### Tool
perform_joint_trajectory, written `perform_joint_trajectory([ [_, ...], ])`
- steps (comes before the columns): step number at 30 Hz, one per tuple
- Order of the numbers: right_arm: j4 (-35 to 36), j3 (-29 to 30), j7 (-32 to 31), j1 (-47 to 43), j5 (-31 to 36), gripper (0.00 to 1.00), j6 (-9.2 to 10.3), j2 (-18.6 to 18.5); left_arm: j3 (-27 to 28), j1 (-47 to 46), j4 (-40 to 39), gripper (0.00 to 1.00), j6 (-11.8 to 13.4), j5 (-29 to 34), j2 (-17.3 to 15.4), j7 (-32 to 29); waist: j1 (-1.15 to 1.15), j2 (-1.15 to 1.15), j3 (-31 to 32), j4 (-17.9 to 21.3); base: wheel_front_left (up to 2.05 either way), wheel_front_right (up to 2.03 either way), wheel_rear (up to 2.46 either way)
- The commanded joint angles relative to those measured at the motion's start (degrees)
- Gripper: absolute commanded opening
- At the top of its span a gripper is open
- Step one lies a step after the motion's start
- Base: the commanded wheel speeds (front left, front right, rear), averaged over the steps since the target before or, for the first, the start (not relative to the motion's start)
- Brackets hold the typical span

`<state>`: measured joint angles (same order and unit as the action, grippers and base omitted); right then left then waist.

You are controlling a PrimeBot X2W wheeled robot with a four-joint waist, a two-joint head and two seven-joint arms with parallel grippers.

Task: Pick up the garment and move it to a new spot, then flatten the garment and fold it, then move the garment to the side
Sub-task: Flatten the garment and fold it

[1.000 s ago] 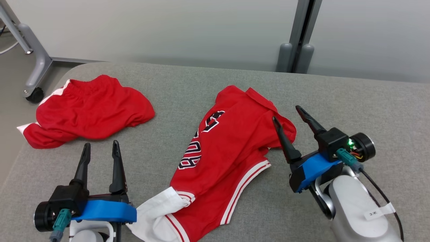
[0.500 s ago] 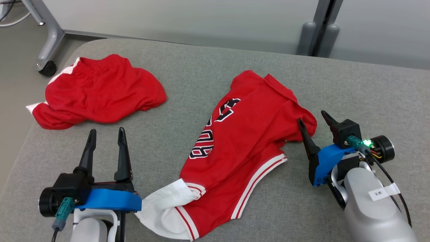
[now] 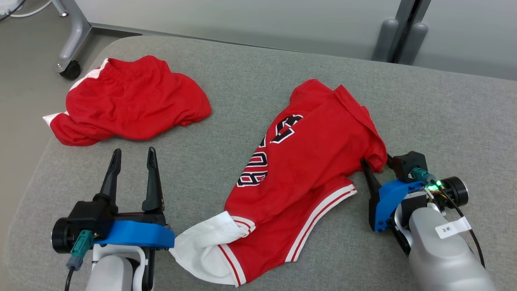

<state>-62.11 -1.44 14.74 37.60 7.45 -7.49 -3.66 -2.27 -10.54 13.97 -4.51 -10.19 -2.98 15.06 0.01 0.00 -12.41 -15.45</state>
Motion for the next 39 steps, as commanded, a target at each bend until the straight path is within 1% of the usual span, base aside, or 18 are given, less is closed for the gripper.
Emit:
perform_joint_trajectory([
  [1, -0.19, -0.32, 0.35, 1.15, -0.33, 0.0, -0.01, 0.4, 0.14, -0.84, 0.03, 1.0, 0.19, -0.4, 0.11, 0.17, -0.01, 0.0, 0.07, 0.08, 0.0, 0.0, 0.0],
  [3, 1.07, -0.62, 0.49, 1.46, -0.61, 0.0, -0.01, 0.51, 0.22, -0.89, 0.17, 1.0, 0.28, -0.41, 0.12, 0.17, -0.01, 0.0, 0.27, 0.29, 0.0, 0.0, 0.0],
  [6, 5.18, -0.76, 0.5, -0.19, -1.54, 0.0, -0.01, 0.5, 0.62, -0.23, 0.37, 1.0, 0.4, -0.2, 0.12, 0.17, -0.01, 0.0, 1.24, 1.18, 0.0, 0.0, 0.0],
  [10, 11.02, -1.61, 0.49, -4.0, -3.39, 0.0, -0.01, 0.31, 1.3, 1.72, 0.43, 1.0, 0.52, 0.13, 0.11, 0.17, -0.01, 0.0, 3.37, 3.57, 0.0, 0.0, 0.0],
  [16, 19.42, -2.66, 0.49, -11.94, -6.71, 0.0, -0.01, -3.18, 2.38, 4.46, 0.18, 1.0, 0.53, 0.67, 0.07, 0.17, -0.01, 0.0, 6.67, 7.99, 0.0, 0.0, 0.0],
  [23, 26.4, -2.84, 0.5, -21.2, -10.88, 0.0, -0.01, -7.29, 2.17, 5.52, -0.2, 1.0, 0.44, 1.16, 0.06, 0.17, -0.01, 0.0, 8.48, 11.24, 0.0, 0.0, 0.0],
  [26, 29.52, -1.63, 0.08, -25.38, -11.98, 0.0, -0.01, -7.85, 2.19, 5.82, -0.13, 1.0, 0.34, 1.21, 0.06, 0.17, -0.01, 0.0, 8.9, 11.98, 0.0, 0.0, 0.0],
  [29, 32.81, 1.14, -1.08, -30.17, -12.7, 0.0, -0.01, -8.32, 2.22, 6.39, -0.13, 1.0, 0.24, 1.22, 0.06, 0.17, -0.01, 0.0, 9.3, 12.5, 0.0, 0.0, 0.0],
  [33, 36.38, 4.77, -3.32, -36.11, -13.34, 0.0, -0.01, -8.14, 2.23, 6.87, -0.16, 1.0, 0.11, 1.19, 0.07, 0.17, -0.01, 0.0, 9.53, 13.15, 0.0, 0.0, 0.0],
  [36, 38.6, 6.68, -4.38, -39.19, -13.5, 0.0, -0.01, -7.29, 2.12, 7.21, -0.05, 1.0, 0.05, 1.2, 0.07, 0.17, -0.01, 0.0, 9.79, 13.28, 0.0, 0.0, 0.0],
  [37, 39.35, 6.98, -4.59, -39.87, -13.5, 0.45, -0.01, -6.87, 2.1, 7.31, -0.08, 1.0, 0.06, 1.18, 0.08, 0.17, -0.01, 0.0, 9.84, 13.35, 0.0, 0.0, 0.0],
  [38, 40.24, 7.15, -4.72, -40.41, -13.66, 1.0, -0.01, -6.43, 2.05, 7.41, -0.11, 1.0, 0.04, 1.15, 0.08, 0.17, -0.01, 0.0, 9.87, 13.41, 0.0, 0.0, 0.0],
  [39, 40.99, 7.18, -4.86, -40.57, -13.62, 1.0, -0.01, -6.09, 2.02, 7.48, -0.1, 1.0, 0.02, 1.15, 0.08, 0.17, -0.01, 0.0, 9.93, 13.44, 0.0, 0.0, 0.0],
])
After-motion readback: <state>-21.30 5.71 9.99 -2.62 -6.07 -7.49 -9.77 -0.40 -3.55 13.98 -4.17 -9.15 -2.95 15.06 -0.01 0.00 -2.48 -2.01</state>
